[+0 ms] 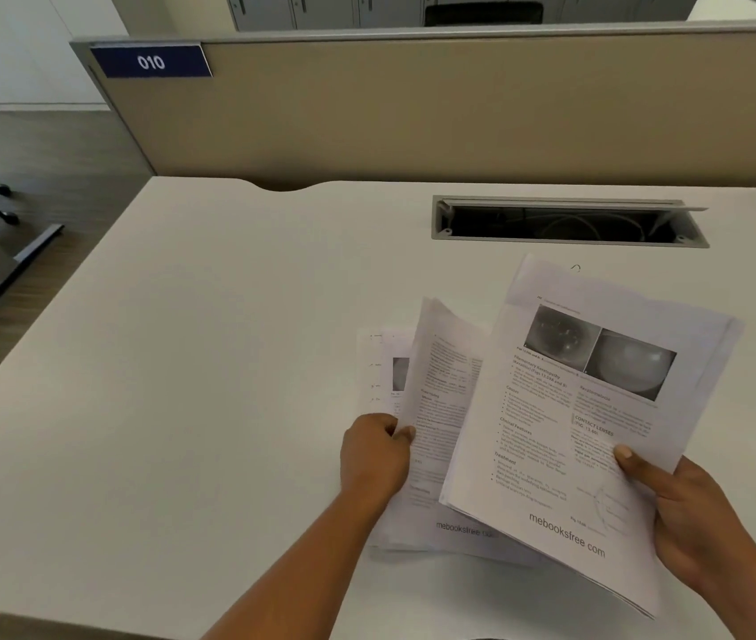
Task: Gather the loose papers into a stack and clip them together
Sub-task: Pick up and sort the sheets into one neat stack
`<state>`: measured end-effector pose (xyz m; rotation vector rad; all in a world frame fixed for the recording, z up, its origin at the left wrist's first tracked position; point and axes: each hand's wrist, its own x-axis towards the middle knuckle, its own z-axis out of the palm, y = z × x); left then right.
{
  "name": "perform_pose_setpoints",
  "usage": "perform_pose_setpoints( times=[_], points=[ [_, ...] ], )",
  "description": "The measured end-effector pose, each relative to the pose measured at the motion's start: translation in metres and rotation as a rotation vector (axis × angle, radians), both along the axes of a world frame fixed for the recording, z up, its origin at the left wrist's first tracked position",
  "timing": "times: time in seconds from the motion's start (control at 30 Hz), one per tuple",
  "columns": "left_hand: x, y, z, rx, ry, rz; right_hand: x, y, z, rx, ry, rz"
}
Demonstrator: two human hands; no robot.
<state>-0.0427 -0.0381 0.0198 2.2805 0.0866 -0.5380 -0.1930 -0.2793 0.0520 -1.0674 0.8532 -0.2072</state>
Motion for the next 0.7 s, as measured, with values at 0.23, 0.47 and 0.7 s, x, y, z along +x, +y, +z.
perform_pose_setpoints(
  times=[0.23, 0.47, 0.7],
  points=[
    [0.009, 0.016, 0.017, -0.280, 0.020, 0.178, -0.004, -0.009, 0.005, -0.030, -0.008, -0.023],
    [0.034, 0.050, 0.051, -0.528, -0.041, 0.267, -0.011, -0.023, 0.013, -0.113, 0.026, -0.018],
    [0.055, 0.080, 0.112, -0.587, -0.120, 0.190, -0.008, -0.026, 0.018, -0.205, 0.061, 0.015]
  ],
)
